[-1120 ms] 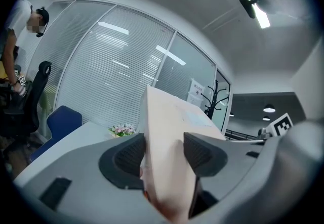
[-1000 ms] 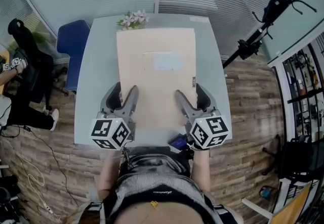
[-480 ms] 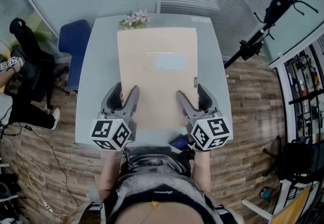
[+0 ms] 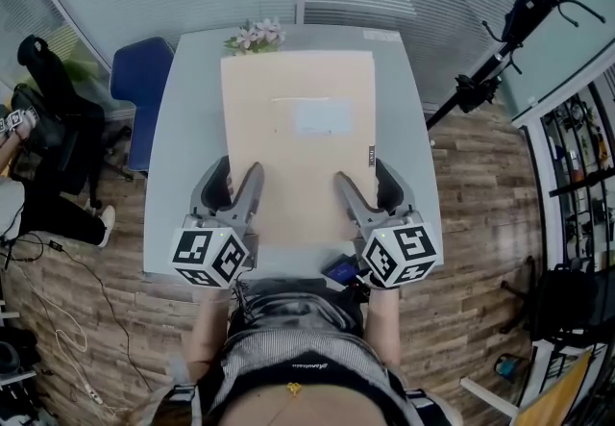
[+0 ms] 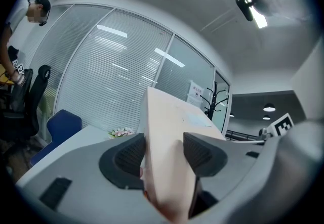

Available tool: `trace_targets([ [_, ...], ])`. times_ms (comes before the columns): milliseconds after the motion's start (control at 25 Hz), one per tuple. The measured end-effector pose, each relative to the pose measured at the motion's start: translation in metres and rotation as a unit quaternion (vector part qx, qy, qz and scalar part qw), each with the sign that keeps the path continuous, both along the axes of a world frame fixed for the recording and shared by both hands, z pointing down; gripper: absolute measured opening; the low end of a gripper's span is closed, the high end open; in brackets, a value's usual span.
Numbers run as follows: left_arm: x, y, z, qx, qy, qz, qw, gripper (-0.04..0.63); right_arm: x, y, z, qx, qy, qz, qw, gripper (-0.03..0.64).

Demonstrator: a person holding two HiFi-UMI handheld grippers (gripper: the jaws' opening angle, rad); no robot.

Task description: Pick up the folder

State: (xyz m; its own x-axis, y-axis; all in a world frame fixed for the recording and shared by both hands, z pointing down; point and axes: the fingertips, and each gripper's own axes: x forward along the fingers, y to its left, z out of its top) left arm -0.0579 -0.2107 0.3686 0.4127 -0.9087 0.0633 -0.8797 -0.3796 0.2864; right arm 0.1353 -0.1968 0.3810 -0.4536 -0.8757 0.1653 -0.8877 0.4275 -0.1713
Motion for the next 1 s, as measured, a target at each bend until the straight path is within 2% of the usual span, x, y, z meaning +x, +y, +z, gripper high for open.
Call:
trace_targets([
  [1000, 0.0021, 0.0009, -0.0044, 0.002, -0.005, -0.002, 1.0, 0.235, 0.002, 0.0017, -0.0015, 0.001, 0.0, -0.001, 1.0, 0.291],
])
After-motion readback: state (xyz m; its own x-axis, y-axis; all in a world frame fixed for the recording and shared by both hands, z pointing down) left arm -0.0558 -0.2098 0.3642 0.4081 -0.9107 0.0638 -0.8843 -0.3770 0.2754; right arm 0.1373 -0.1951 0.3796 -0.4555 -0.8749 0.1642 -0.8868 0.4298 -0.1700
